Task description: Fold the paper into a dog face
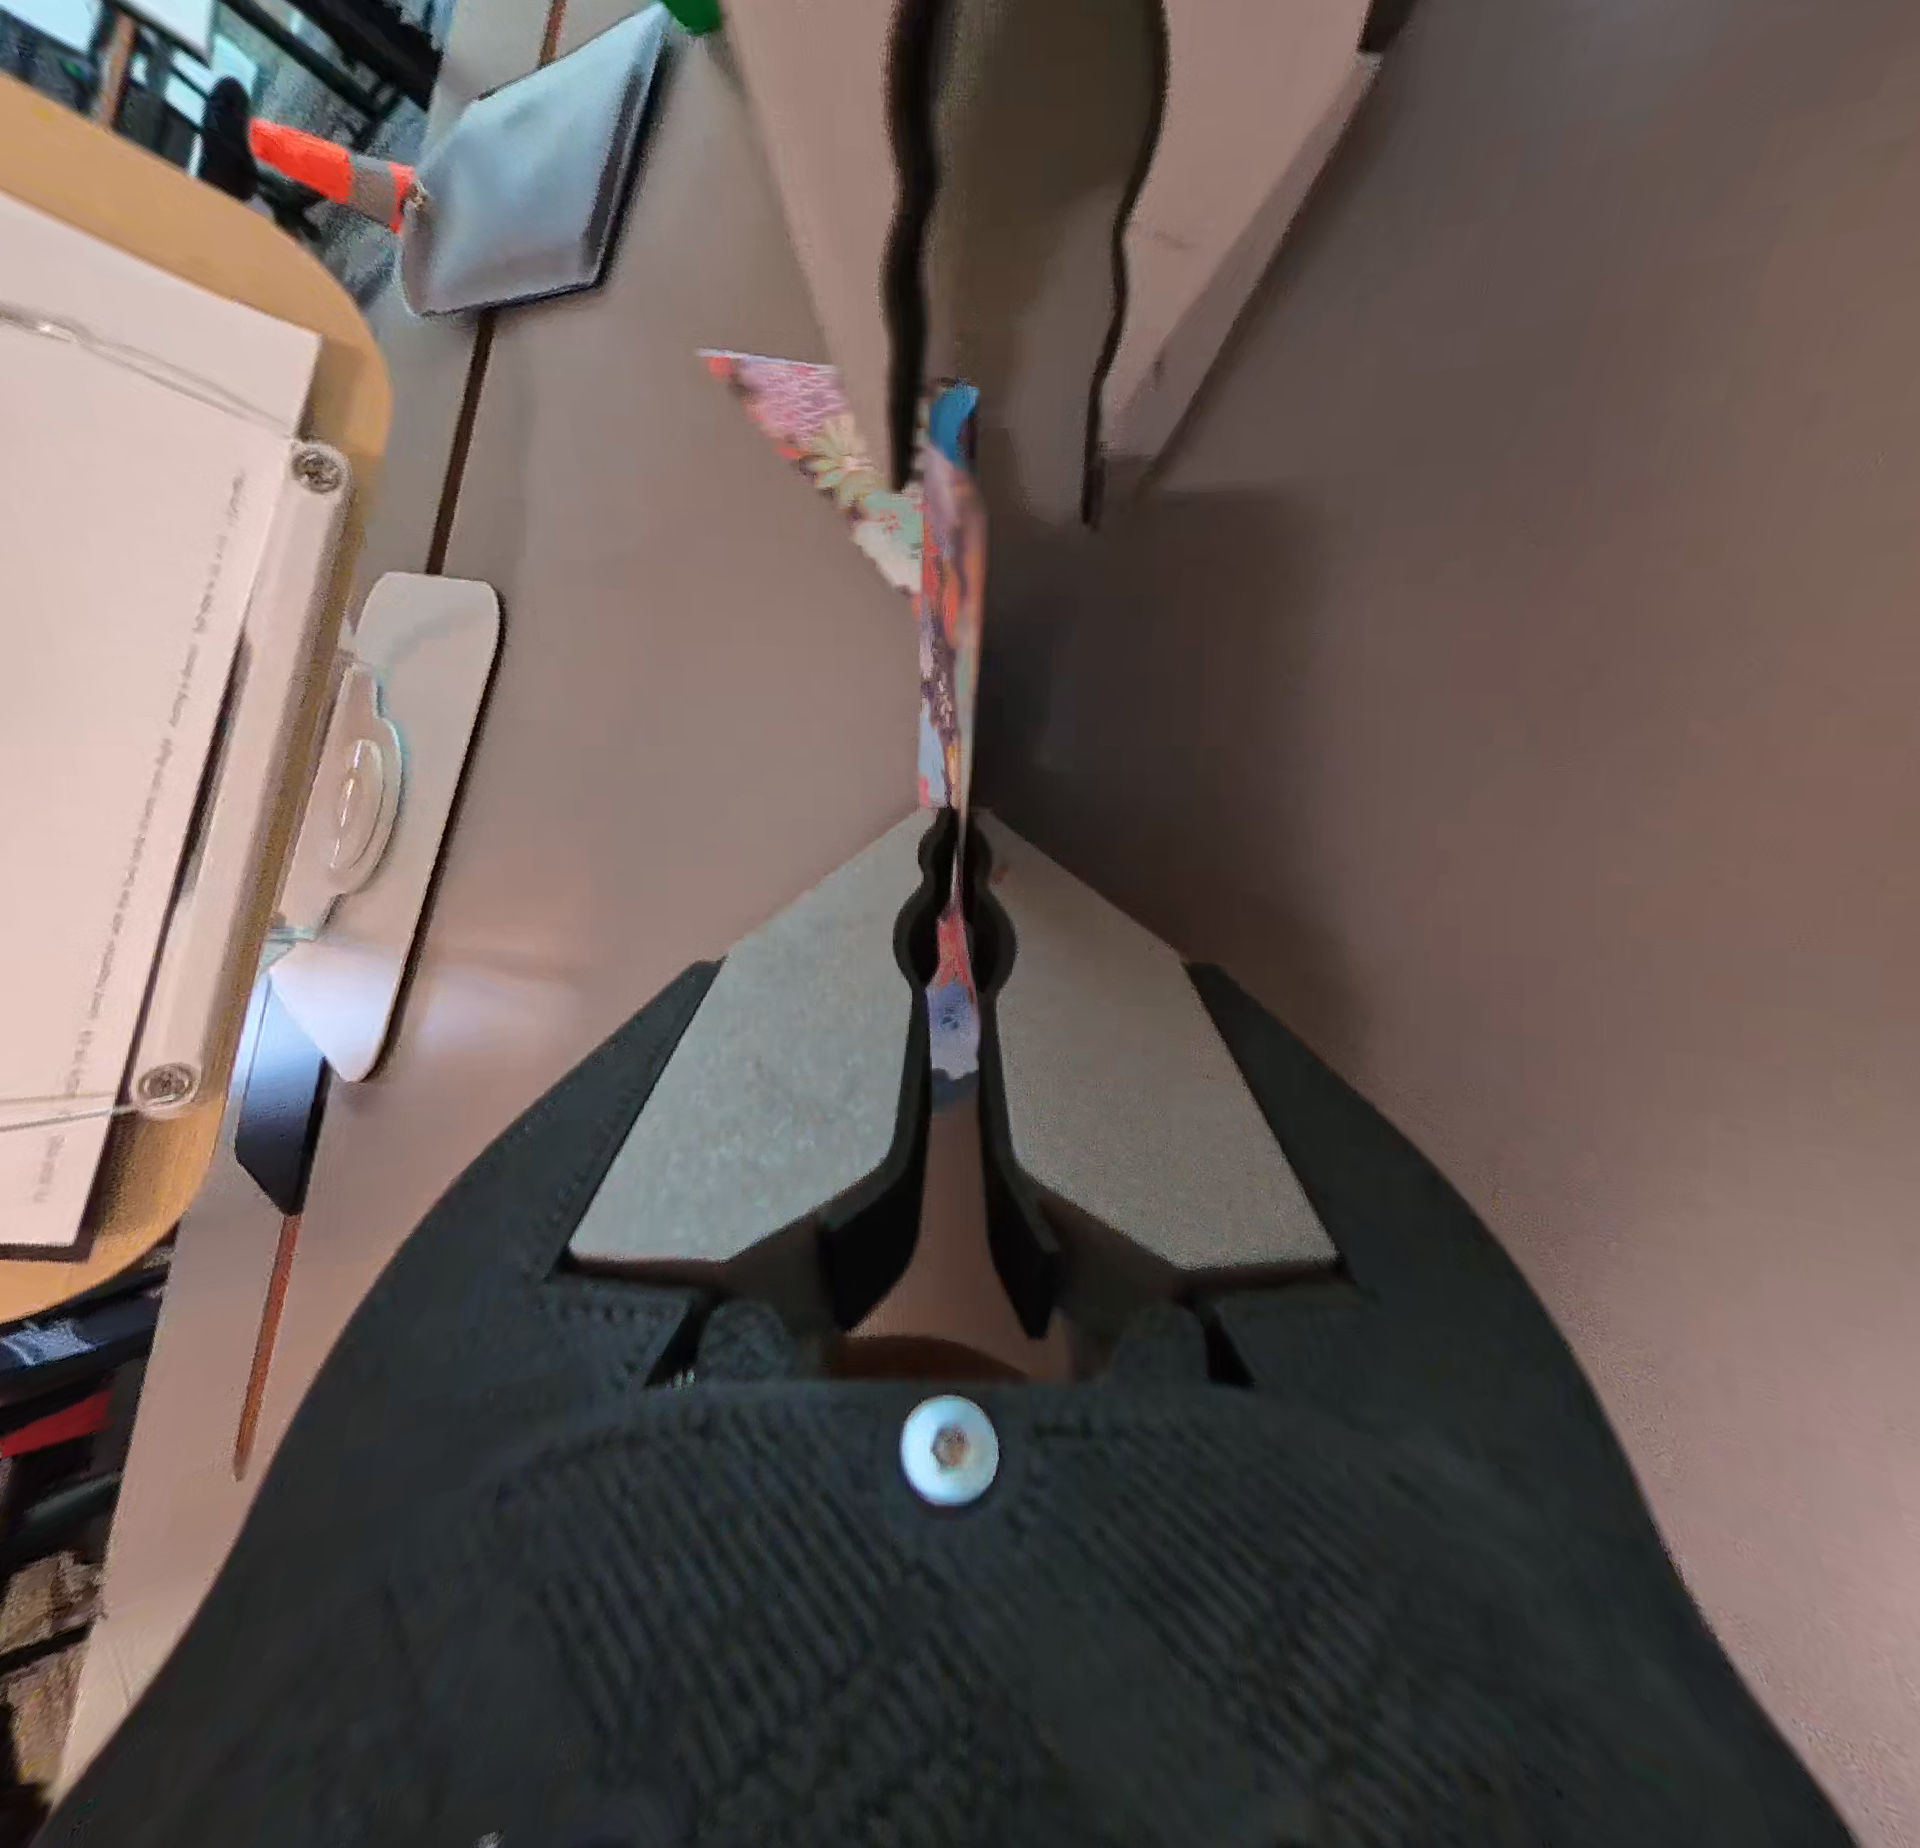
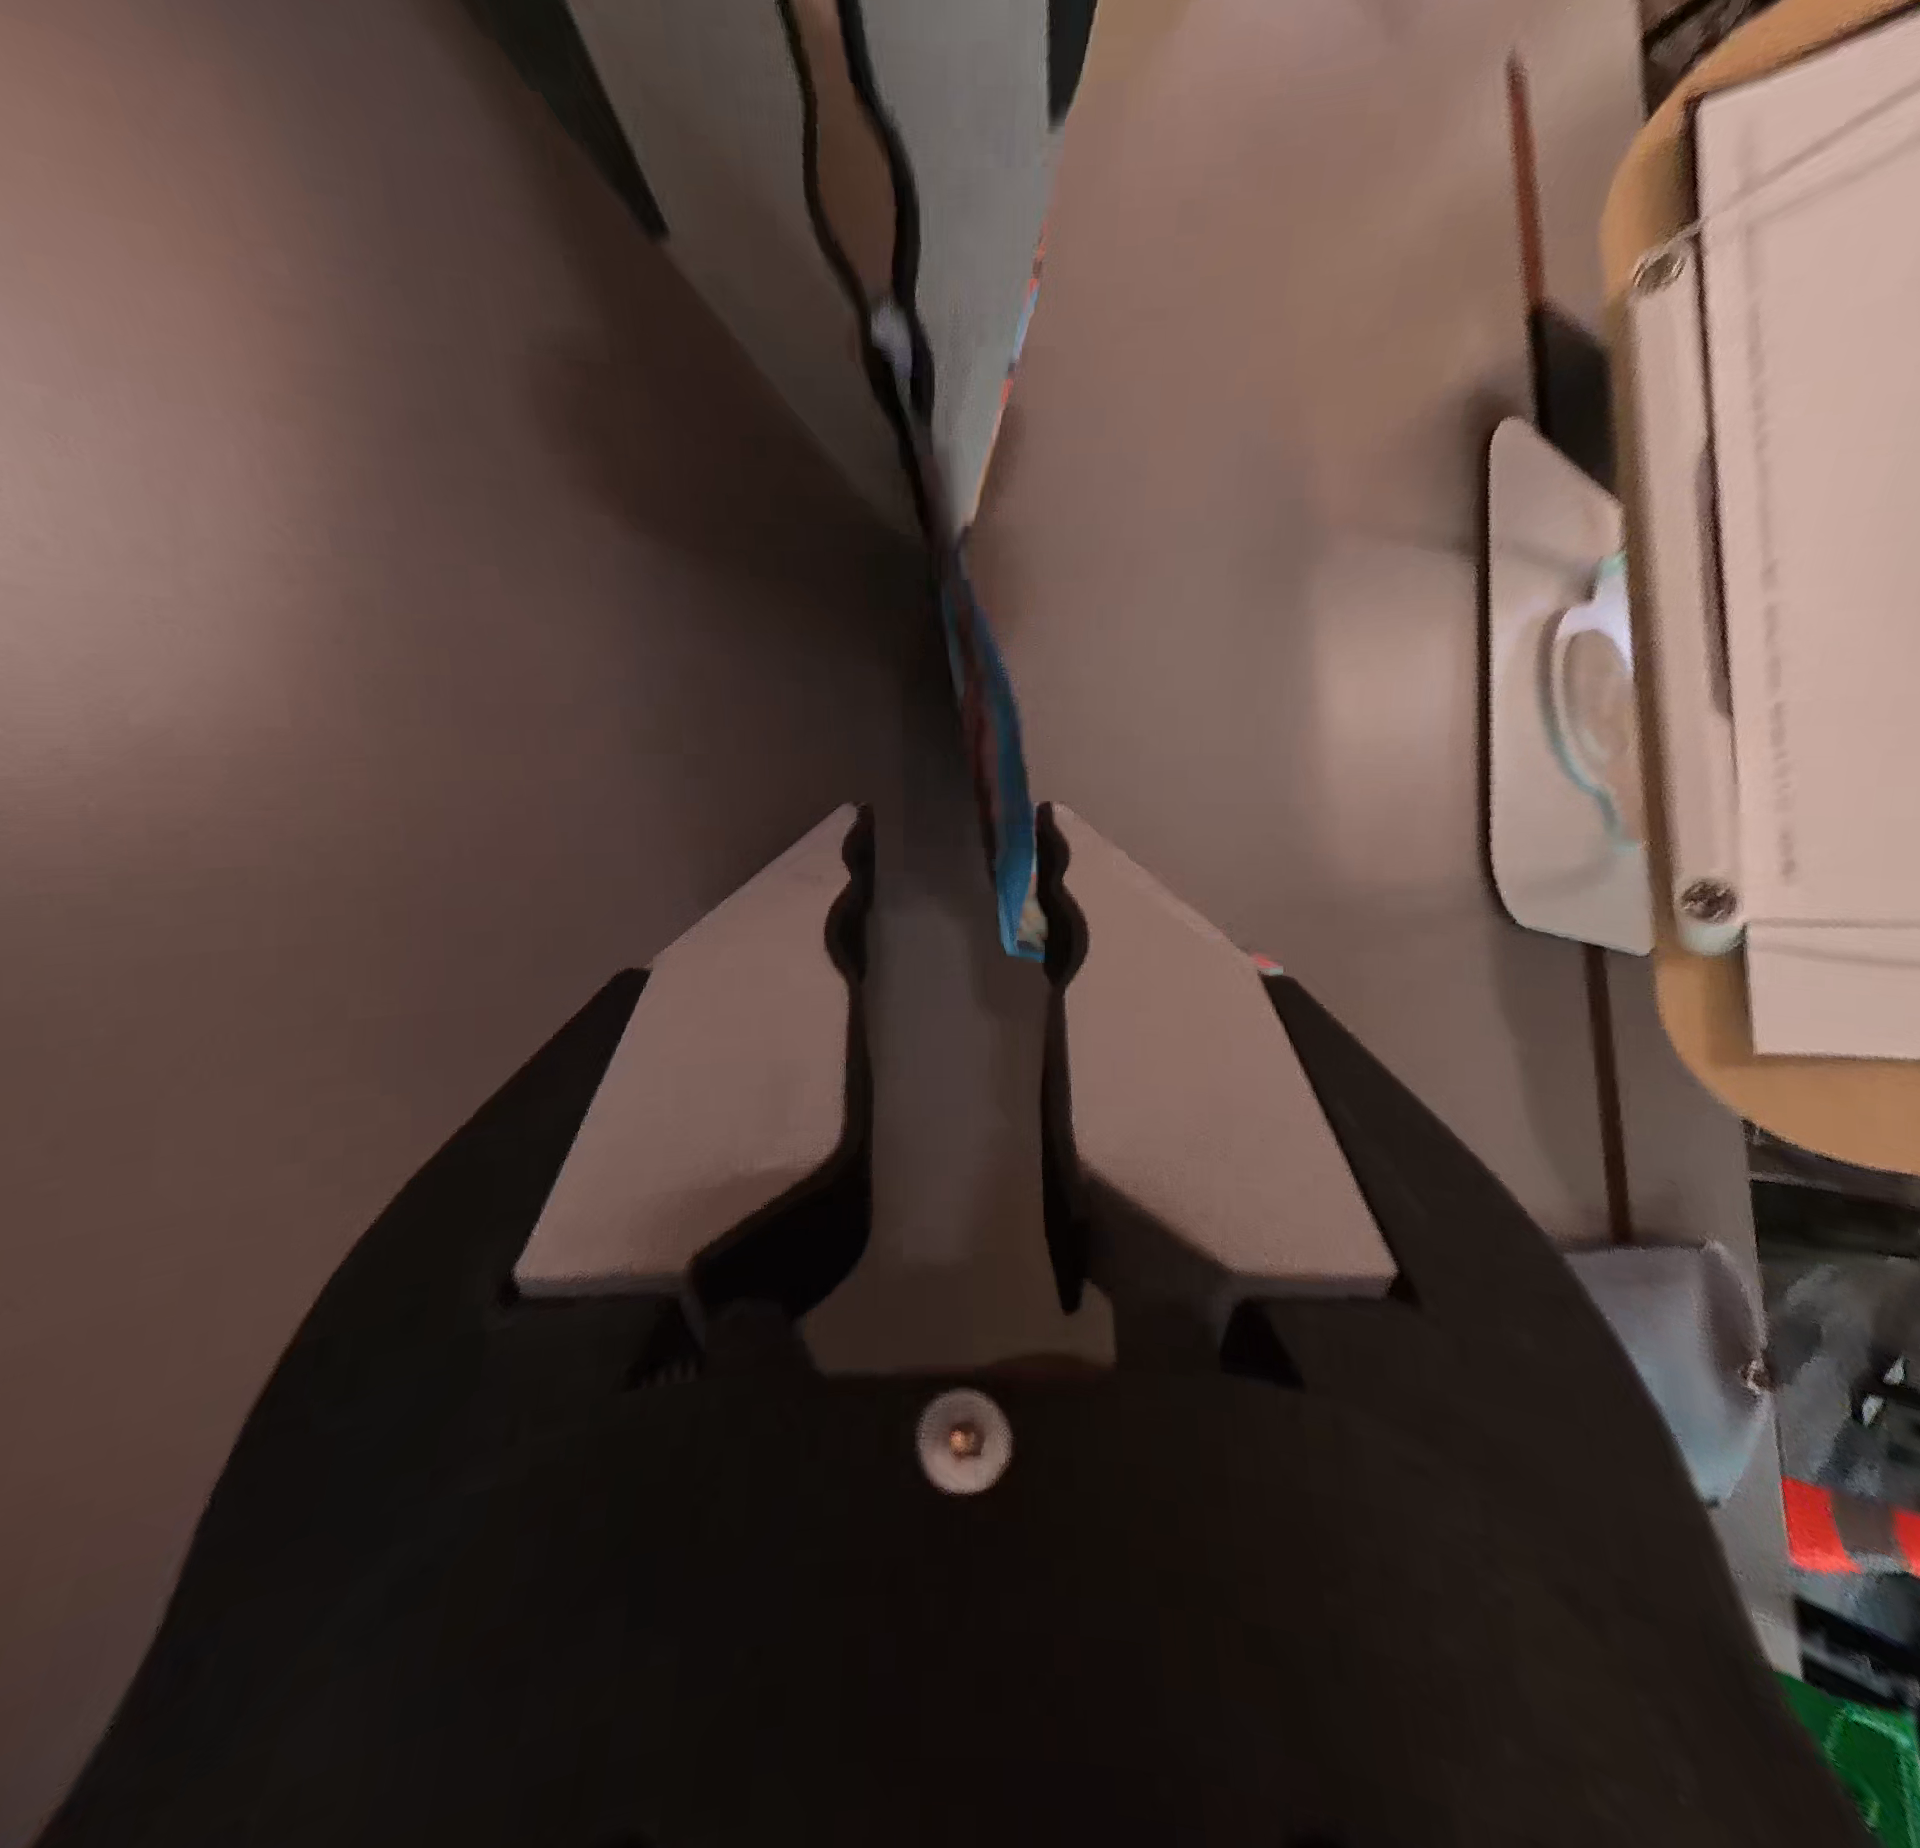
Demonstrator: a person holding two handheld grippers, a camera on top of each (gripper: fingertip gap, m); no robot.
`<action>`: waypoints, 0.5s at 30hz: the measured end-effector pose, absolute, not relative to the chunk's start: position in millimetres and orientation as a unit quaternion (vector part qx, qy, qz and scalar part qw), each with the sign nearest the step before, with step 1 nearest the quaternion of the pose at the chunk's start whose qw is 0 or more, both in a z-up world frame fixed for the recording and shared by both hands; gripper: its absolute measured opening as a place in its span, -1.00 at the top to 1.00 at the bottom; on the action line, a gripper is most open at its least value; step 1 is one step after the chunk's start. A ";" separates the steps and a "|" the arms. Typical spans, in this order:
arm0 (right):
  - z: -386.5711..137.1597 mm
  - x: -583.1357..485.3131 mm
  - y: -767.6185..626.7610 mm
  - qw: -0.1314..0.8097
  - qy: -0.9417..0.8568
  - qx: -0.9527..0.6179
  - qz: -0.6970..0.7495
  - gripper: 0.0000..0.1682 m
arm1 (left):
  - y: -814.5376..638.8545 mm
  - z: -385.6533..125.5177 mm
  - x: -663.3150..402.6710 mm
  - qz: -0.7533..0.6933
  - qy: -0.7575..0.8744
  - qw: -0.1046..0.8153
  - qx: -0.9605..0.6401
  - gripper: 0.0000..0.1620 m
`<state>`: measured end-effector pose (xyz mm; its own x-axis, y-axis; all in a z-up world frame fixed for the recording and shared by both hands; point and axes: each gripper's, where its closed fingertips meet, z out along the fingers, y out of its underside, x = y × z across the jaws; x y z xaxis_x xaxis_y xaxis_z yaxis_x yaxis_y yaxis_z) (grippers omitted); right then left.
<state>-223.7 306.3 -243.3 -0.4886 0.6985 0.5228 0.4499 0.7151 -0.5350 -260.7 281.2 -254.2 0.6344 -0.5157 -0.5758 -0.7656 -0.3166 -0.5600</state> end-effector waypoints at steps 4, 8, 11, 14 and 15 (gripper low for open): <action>-246.8 -228.6 283.0 0.356 -0.853 -0.328 0.197 0.63 | 276.1 -266.2 -253.7 0.131 0.417 0.412 -0.799 1.00; -260.9 -228.2 276.2 0.329 -0.864 -0.326 0.196 0.75 | 271.9 -270.6 -251.2 0.106 0.414 0.407 -0.807 1.00; -263.8 -227.8 263.1 0.304 -0.867 -0.323 0.226 0.77 | 269.2 -275.0 -250.1 0.096 0.414 0.397 -0.814 1.00; -270.1 -225.1 258.4 0.267 -0.868 -0.340 0.243 0.86 | 267.9 -277.1 -249.4 0.085 0.410 0.392 -0.819 1.00; -271.7 -224.8 258.7 0.254 -0.866 -0.351 0.249 0.95 | 267.7 -277.3 -249.4 0.079 0.407 0.392 -0.822 1.00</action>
<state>-224.8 258.7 -271.7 -0.6243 0.7348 0.2652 0.4814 0.6292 -0.6102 -249.4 267.7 -277.3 0.6571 -0.6061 -0.4482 -0.7298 -0.3624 -0.5797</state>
